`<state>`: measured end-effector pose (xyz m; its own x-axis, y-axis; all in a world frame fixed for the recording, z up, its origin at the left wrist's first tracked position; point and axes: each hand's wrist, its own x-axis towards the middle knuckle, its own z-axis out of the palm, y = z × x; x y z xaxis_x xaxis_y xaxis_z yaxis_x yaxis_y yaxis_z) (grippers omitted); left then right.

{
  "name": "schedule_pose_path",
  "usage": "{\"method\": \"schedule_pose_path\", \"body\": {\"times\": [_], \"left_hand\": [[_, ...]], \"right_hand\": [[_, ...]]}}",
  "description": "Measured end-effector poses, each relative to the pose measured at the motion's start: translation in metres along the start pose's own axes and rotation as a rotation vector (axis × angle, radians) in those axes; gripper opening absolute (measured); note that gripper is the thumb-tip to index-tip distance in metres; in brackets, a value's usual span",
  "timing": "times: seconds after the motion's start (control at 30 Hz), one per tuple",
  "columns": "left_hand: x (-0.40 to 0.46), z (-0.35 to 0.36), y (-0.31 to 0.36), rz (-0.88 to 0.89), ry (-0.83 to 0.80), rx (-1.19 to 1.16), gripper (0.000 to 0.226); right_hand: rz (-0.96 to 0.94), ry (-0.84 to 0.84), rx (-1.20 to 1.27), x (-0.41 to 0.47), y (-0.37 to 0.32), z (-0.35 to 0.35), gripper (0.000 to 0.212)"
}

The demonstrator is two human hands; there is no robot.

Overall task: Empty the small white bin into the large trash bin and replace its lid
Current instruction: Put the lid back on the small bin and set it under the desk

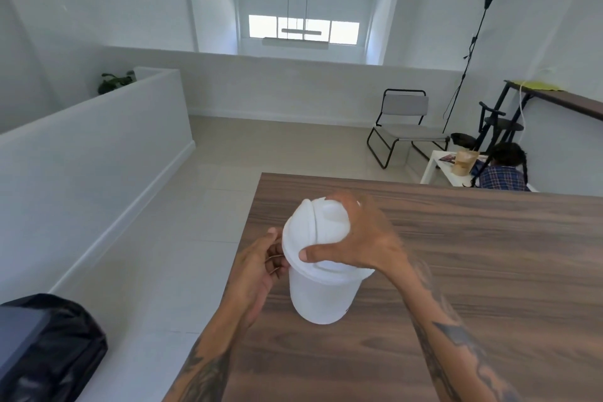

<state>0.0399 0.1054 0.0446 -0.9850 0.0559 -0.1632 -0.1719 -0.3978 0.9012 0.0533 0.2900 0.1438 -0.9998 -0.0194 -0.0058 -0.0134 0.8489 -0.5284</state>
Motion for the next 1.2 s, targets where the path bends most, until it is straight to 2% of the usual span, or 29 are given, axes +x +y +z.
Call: {"method": "schedule_pose_path", "body": {"times": [0.23,0.37,0.43,0.47,0.53,0.57,0.67,0.73,0.83,1.0,1.2], "left_hand": [[0.003,0.0,-0.004,0.028,-0.004,-0.005,0.021],[0.009,-0.002,-0.003,0.03,-0.029,-0.022,0.016],[0.011,-0.002,-0.002,0.024,-0.032,-0.032,0.016],[0.012,-0.002,-0.003,0.019,-0.033,-0.043,0.016],[0.014,-0.003,-0.003,0.009,-0.025,-0.056,0.016],[0.014,-0.002,-0.003,0.007,-0.018,-0.059,0.015],[0.015,-0.001,-0.003,0.006,0.007,-0.064,0.015],[0.015,-0.001,0.0,-0.004,0.019,-0.066,0.014],[0.012,0.0,0.002,-0.026,0.045,-0.058,0.013],[-0.006,-0.001,0.008,-0.036,0.065,-0.041,0.012],[-0.074,-0.009,0.01,-0.014,0.078,-0.076,0.016]], "right_hand": [[0.049,0.005,-0.033,-0.003,-0.002,0.01,0.102],[-0.008,-0.08,-0.036,-0.002,0.008,0.004,0.102],[-0.021,-0.076,0.197,-0.002,0.021,-0.005,0.086],[0.012,-0.003,0.371,-0.002,0.03,-0.008,0.075],[0.178,0.215,0.577,0.001,0.051,-0.004,0.058],[0.264,0.239,0.576,0.002,0.06,0.0,0.05],[0.393,0.075,0.804,0.005,0.071,0.02,0.037],[0.435,0.099,0.942,0.005,0.074,0.027,0.028],[0.467,0.176,1.012,0.001,0.073,0.033,0.023],[0.416,0.231,1.029,-0.018,0.067,0.037,0.024],[0.34,0.234,1.07,-0.075,0.057,0.041,0.024]]}}
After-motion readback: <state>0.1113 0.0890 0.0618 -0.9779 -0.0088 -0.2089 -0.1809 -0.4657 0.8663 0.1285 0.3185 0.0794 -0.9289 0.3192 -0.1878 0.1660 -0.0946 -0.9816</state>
